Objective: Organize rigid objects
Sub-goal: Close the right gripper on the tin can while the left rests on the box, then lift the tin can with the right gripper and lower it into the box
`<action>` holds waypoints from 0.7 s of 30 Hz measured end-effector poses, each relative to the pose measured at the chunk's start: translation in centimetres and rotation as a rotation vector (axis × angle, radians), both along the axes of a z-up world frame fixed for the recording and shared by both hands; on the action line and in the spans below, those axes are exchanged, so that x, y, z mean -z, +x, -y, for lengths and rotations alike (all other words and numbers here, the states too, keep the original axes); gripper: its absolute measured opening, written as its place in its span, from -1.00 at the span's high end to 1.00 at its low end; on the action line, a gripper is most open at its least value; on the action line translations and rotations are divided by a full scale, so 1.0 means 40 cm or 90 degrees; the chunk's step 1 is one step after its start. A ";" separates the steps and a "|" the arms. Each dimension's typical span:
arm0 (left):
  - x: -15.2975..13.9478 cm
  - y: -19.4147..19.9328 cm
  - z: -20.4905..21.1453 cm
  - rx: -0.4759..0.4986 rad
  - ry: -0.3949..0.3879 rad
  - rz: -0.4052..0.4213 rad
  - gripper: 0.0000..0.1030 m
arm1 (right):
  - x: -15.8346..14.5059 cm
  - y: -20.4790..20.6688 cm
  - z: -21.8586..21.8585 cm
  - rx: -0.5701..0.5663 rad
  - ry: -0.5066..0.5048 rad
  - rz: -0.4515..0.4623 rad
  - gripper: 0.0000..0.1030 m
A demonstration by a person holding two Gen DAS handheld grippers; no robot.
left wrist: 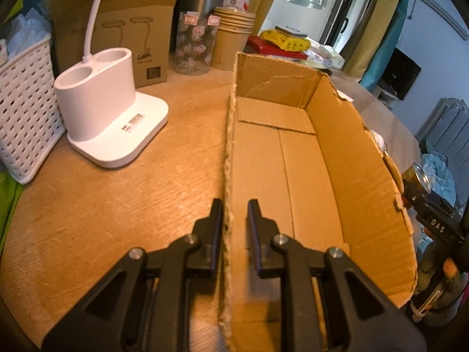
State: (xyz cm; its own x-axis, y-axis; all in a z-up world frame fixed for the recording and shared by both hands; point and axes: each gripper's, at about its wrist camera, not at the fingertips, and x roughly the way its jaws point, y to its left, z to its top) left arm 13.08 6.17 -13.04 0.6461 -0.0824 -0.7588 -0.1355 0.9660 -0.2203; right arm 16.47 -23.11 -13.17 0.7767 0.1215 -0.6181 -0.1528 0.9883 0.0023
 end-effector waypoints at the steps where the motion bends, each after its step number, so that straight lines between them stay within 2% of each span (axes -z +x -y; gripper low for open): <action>1: -0.001 -0.003 0.001 -0.001 0.001 0.002 0.64 | 0.001 0.001 -0.001 -0.002 -0.001 0.000 -0.73; 4: -0.003 -0.004 0.001 -0.004 0.005 0.007 0.65 | 0.007 0.008 -0.005 -0.010 0.000 -0.011 -0.37; 7: -0.004 -0.006 0.004 -0.005 0.008 0.011 0.66 | 0.010 0.010 -0.010 -0.012 -0.006 -0.012 -0.23; 8: -0.005 -0.007 0.005 -0.005 0.010 0.014 0.66 | 0.008 0.008 -0.014 -0.012 -0.014 -0.009 -0.12; 14: -0.006 -0.007 0.007 -0.006 0.012 0.017 0.67 | 0.005 0.001 -0.017 -0.014 -0.023 0.000 -0.11; 21: -0.006 -0.008 0.006 -0.005 0.013 0.017 0.67 | -0.043 -0.029 -0.028 -0.019 -0.026 0.036 -0.11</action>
